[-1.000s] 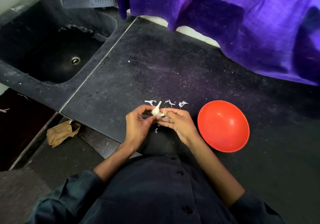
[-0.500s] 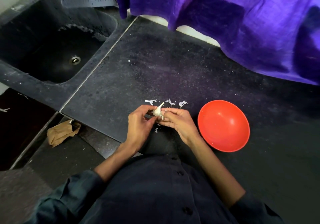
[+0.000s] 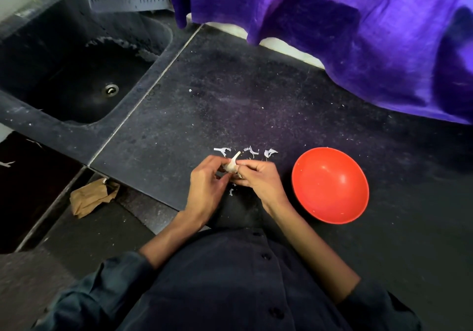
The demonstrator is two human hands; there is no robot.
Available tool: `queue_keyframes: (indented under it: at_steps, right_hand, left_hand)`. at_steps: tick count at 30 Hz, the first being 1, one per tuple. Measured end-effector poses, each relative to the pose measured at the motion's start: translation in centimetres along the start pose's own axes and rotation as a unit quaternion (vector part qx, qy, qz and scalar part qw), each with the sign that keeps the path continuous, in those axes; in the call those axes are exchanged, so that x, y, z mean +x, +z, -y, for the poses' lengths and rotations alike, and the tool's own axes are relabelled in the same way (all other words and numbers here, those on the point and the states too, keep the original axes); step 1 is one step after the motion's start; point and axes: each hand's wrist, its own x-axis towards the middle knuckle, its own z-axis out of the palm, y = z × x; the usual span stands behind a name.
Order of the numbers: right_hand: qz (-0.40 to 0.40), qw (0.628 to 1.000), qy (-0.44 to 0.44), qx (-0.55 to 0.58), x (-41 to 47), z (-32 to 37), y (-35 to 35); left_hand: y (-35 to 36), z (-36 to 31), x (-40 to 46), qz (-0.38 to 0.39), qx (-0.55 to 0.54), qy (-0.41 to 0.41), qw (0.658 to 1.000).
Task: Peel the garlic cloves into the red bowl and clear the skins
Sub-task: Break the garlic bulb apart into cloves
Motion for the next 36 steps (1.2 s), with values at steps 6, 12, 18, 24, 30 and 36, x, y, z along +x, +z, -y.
queue_keyframes:
  at_steps: [6,12,18,24,30,36]
  right_hand:
    - [-0.009,1.000,0.004,0.004,0.3,-0.2,0.1]
    - [-0.010,1.000,0.026,0.007,0.6,-0.7,-0.3]
    - [-0.005,0.995,0.059,0.084,0.8,-1.0,-0.9]
    - [0.006,0.985,0.081,0.154,0.8,-1.3,-1.4]
    - [0.030,0.990,0.052,0.125,0.7,-1.2,-1.2]
    - [0.012,0.995,-0.004,0.101,0.6,-1.5,-0.9]
  left_hand:
    - [0.1,-0.1,-0.1,-0.006,-0.002,-0.001,1.000]
    - [0.3,0.2,-0.1,-0.002,-0.036,-0.055,0.998]
    - [0.3,-0.1,0.2,-0.005,-0.064,-0.069,0.996]
    - [0.0,-0.3,0.1,-0.013,-0.087,-0.069,0.994]
    - [0.0,-0.3,0.1,-0.012,-0.077,-0.068,0.995]
    - [0.0,-0.6,0.0,0.003,-0.062,-0.054,0.997]
